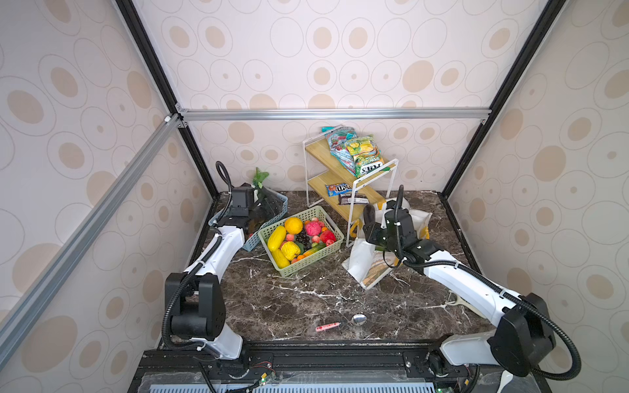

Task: Place the food into the grocery bag and tie it
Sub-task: 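Lower the dark purple eggplant into the white tote with the right gripper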

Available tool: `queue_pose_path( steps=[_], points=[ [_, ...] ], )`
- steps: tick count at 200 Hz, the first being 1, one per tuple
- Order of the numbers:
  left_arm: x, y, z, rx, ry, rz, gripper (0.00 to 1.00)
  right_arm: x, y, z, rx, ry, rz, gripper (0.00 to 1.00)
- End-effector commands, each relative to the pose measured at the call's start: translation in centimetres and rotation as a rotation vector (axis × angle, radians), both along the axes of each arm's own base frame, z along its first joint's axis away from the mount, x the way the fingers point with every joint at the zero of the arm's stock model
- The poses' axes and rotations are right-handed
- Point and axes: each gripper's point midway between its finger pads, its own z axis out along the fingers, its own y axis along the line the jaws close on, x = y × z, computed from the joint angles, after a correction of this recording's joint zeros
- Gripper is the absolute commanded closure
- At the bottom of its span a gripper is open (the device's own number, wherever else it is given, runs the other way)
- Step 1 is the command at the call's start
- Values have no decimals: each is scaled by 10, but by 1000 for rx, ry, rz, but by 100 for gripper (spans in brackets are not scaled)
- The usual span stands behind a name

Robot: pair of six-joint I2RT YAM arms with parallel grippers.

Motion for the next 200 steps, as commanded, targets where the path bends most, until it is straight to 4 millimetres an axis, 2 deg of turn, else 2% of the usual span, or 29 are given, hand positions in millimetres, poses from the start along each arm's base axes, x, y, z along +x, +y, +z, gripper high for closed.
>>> queue_pose_path(
  steps=[1, 35, 67, 146, 200],
  points=[
    [3, 0, 15, 5, -38, 6, 18, -4, -12, -10, -25, 38, -42, 67],
    [4, 1, 17, 6, -42, 9, 18, -12, -35, -2, -23, 39, -95, 67],
    [5, 0, 19, -2, -48, 9, 18, -12, -56, -11, -9, 87, -147, 67],
    [6, 2, 26, 10, -56, 12, 18, -13, -70, -43, -21, 200, -206, 67],
    [7, 2, 28, 14, -58, 14, 18, -5, -85, -64, -20, 258, -254, 65]
  ],
)
